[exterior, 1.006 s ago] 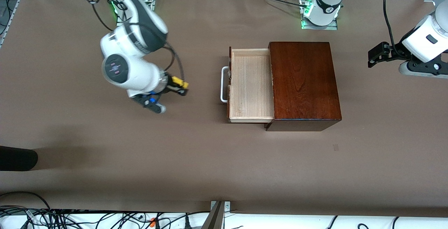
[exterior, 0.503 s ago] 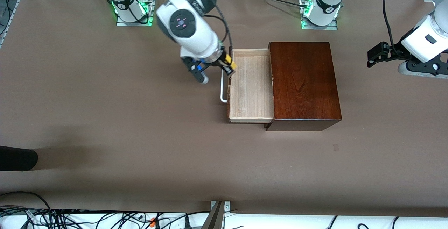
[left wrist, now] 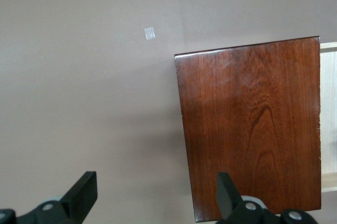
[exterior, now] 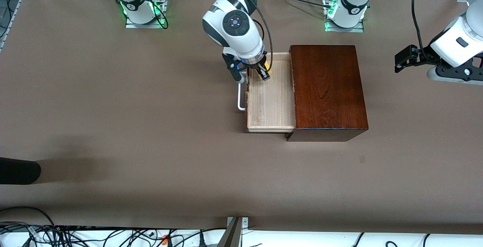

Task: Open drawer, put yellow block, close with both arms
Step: 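Carry the yellow cube with the right gripper over the open drawer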

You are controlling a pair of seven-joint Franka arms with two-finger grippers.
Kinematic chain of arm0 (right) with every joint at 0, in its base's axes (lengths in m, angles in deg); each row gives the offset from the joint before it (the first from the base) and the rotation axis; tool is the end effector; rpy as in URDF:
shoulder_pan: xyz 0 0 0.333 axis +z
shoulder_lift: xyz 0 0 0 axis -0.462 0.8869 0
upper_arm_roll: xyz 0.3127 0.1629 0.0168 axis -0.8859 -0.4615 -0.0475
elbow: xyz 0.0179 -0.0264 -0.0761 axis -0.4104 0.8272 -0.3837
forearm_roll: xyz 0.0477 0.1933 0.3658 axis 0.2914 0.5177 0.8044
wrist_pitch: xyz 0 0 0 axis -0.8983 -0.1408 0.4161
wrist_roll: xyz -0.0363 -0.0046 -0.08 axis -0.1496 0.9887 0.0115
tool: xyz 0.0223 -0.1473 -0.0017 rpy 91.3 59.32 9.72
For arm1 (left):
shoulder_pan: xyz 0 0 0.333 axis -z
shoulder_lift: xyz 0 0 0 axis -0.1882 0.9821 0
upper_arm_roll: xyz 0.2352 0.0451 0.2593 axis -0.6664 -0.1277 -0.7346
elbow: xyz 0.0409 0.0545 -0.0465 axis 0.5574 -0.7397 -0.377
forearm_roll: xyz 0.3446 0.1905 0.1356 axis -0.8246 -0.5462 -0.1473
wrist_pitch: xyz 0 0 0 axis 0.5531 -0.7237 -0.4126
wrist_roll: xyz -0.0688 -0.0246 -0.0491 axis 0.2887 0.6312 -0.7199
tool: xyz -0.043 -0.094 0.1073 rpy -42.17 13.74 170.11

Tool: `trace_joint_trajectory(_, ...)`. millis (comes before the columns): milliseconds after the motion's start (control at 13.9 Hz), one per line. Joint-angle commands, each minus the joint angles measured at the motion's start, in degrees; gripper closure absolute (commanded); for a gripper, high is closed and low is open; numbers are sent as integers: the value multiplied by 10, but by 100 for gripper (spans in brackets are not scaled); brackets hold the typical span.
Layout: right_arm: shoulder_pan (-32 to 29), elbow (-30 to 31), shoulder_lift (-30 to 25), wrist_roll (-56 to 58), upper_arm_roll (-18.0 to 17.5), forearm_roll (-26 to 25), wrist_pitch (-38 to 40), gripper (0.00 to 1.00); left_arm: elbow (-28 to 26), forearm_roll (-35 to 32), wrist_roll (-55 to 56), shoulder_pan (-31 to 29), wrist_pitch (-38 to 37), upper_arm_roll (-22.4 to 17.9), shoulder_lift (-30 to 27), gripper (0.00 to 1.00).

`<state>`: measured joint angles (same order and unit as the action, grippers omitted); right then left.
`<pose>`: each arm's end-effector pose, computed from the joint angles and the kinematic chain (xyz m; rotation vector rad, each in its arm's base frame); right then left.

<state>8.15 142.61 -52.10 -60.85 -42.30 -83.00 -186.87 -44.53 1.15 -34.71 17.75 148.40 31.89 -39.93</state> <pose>0.4691 0.6070 0.3222 -2.5083 1.6196 0.3104 0.5847 -0.0490 0.6050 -3.1124 0.1689 0.1016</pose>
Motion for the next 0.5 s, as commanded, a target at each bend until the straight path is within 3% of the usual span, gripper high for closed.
trace_joint_trajectory(0, 14, -20, 27, -55, 6, -32, -16, 82, -4, -6, -3, 1, 2, 0, -3, 0)
trace_joint_trajectory(431, 26, -20, 60, -61, 10, -54, -40, 78, -3, -6, -5, 1, 6, 0, -2, 0)
